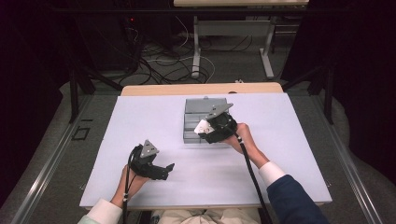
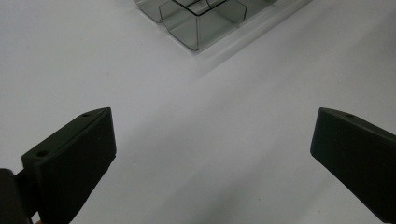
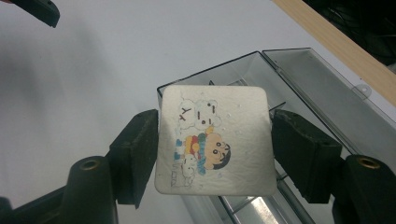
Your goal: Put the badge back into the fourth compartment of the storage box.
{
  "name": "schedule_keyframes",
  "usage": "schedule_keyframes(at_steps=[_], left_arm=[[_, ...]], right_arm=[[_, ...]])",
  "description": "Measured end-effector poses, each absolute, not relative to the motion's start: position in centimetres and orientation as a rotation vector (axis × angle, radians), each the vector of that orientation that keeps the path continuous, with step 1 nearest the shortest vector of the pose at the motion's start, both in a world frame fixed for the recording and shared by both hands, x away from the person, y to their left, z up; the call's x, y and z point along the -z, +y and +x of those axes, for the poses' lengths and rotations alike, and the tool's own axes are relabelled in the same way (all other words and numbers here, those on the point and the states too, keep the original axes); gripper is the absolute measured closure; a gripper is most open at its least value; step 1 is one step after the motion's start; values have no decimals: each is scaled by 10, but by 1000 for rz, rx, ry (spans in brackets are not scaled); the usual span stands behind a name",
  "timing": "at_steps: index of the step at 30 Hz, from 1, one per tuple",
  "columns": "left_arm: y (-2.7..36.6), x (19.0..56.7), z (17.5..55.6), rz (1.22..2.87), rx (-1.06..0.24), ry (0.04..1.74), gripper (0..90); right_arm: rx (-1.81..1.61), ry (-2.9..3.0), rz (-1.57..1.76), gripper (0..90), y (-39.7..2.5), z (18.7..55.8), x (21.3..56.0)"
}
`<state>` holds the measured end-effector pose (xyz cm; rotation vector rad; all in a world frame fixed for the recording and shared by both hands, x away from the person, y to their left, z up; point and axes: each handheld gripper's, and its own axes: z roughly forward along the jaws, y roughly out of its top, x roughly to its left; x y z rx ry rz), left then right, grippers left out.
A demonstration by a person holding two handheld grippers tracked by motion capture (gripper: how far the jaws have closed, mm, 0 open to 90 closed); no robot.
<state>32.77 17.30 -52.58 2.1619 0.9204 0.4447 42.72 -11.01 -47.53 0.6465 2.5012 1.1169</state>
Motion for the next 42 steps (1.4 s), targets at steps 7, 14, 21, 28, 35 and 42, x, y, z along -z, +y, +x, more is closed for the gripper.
schedule_keyframes(at_steps=[7,14,21,28,35,42], left_arm=[[173,526,328,2161,-444,920,0],[173,526,328,2161,-441,920,0],[173,527,328,2137,-457,923,0],[173,525,328,2160,-442,917,0],[173,526,328,2162,-441,916,0],[172,527,327,2143,-459,917,0]], right_arm=[[-1109,2530,624,326,-106,436,478],[-1084,2552,599,326,-99,447,480],[-1063,2588,587,326,-91,455,484],[-1029,2601,550,326,-83,462,490],[-988,2602,527,325,-79,470,497],[-959,2629,534,325,-75,474,505]])
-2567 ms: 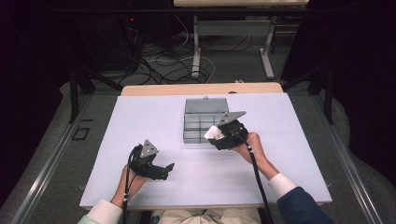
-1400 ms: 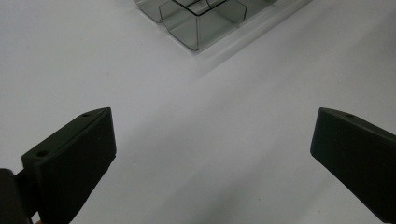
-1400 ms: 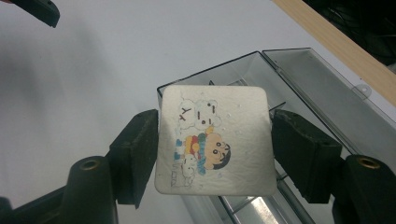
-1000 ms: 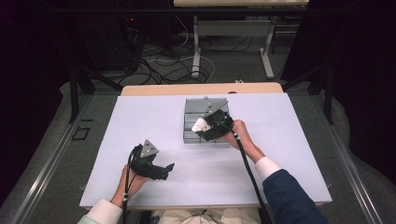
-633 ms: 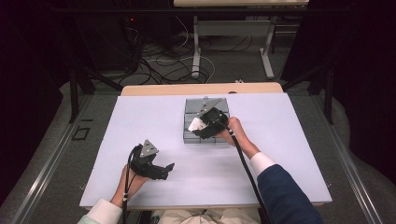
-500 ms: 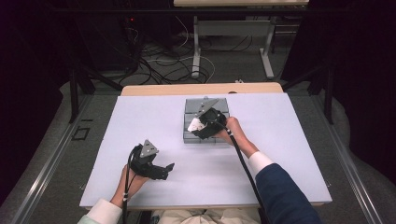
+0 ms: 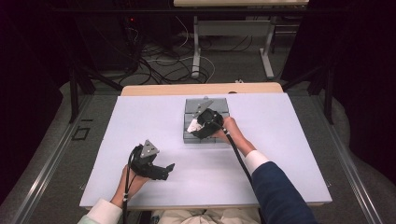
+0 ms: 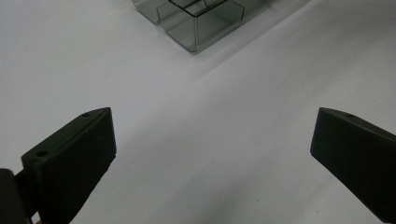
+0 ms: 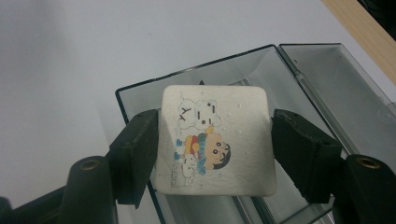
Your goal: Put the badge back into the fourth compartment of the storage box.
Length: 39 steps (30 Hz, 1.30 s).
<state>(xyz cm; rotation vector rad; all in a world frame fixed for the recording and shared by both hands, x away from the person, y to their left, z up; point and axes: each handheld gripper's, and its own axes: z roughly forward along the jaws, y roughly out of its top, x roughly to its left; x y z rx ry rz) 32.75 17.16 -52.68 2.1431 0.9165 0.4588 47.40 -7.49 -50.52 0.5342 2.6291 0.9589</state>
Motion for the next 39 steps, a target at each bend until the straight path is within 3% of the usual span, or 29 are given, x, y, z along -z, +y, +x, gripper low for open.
schedule_keyframes(at_steps=[31,39], left_arm=[[172,525,328,2158,-441,906,0],[171,527,328,2135,-461,913,0]], right_arm=[[-871,2706,477,323,-61,489,518],[-936,2705,540,283,-67,489,513]])
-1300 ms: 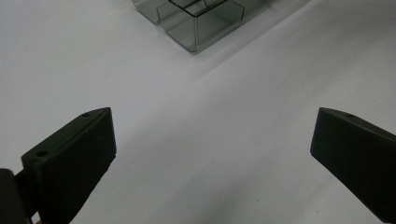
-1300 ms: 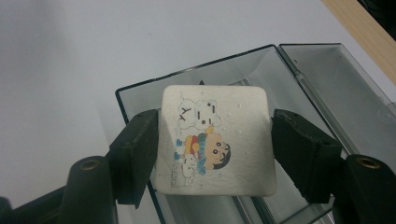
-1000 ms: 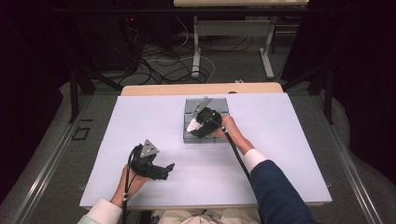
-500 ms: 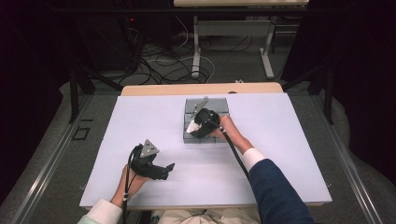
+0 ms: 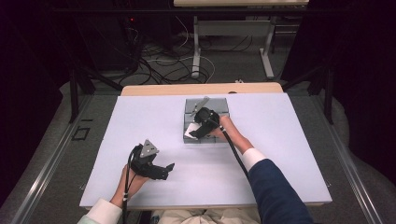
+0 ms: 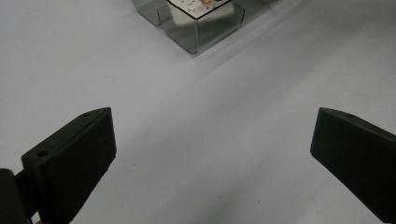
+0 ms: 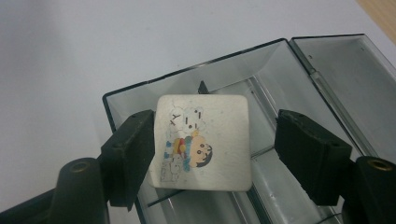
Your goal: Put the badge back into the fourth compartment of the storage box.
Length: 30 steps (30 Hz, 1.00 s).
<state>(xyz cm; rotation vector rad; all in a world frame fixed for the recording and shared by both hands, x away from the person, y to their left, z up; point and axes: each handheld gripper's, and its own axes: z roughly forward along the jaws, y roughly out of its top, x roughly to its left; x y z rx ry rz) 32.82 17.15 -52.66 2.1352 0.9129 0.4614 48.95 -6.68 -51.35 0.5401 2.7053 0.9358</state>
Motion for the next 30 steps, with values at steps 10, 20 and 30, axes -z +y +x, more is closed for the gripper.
schedule_keyframes(at_steps=[10,20,30], left_arm=[[170,527,328,2137,-460,912,0],[170,527,328,2136,-459,911,0],[170,527,328,2136,-457,908,0]], right_arm=[[-1105,2610,693,696,-82,491,501],[-939,2546,853,898,-63,502,516],[-864,2546,893,898,-50,507,522]])
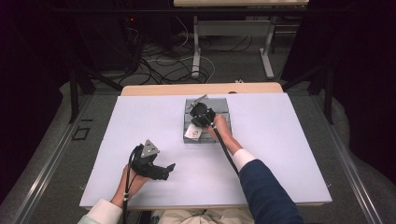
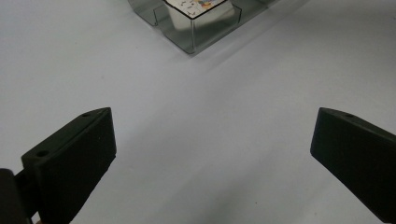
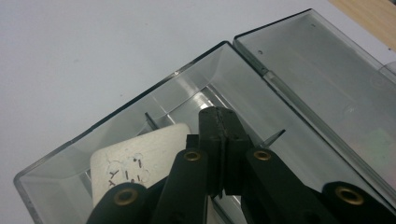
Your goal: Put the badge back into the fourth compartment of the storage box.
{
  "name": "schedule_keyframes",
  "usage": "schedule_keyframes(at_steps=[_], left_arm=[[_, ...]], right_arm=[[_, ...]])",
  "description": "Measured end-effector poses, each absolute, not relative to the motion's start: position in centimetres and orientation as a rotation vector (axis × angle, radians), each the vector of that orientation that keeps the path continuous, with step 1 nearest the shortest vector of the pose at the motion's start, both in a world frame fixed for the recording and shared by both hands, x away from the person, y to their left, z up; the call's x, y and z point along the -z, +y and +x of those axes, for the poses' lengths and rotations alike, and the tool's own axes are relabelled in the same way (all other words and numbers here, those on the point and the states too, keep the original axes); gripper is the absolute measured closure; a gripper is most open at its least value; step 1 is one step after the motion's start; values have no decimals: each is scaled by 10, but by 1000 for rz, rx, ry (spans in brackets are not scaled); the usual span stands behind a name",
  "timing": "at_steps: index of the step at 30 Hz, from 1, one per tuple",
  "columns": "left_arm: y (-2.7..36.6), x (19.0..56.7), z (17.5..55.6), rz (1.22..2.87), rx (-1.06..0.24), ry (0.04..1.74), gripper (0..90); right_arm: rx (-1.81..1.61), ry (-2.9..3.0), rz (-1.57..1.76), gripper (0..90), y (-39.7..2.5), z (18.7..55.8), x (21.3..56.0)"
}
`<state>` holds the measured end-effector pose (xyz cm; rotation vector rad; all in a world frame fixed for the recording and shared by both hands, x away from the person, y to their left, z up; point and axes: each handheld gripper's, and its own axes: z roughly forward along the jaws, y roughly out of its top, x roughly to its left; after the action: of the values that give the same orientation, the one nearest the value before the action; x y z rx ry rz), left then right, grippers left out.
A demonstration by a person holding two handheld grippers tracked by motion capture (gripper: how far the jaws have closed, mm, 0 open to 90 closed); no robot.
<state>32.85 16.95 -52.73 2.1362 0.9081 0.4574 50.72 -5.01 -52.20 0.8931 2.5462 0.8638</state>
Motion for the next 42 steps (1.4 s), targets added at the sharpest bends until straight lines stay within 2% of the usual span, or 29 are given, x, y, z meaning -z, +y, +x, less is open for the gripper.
schedule_keyframes(at_steps=[15,23,36,42], left_arm=[[169,527,328,2136,-455,907,0],[170,527,328,2135,-455,907,0],[169,527,328,2136,-458,909,0],[170,527,329,2136,-459,910,0]], right_arm=[[-871,2598,848,893,-37,500,526],[-925,2579,851,854,-45,496,516],[-1044,2510,885,689,-98,469,498],[-1073,2497,899,537,-122,457,494]])
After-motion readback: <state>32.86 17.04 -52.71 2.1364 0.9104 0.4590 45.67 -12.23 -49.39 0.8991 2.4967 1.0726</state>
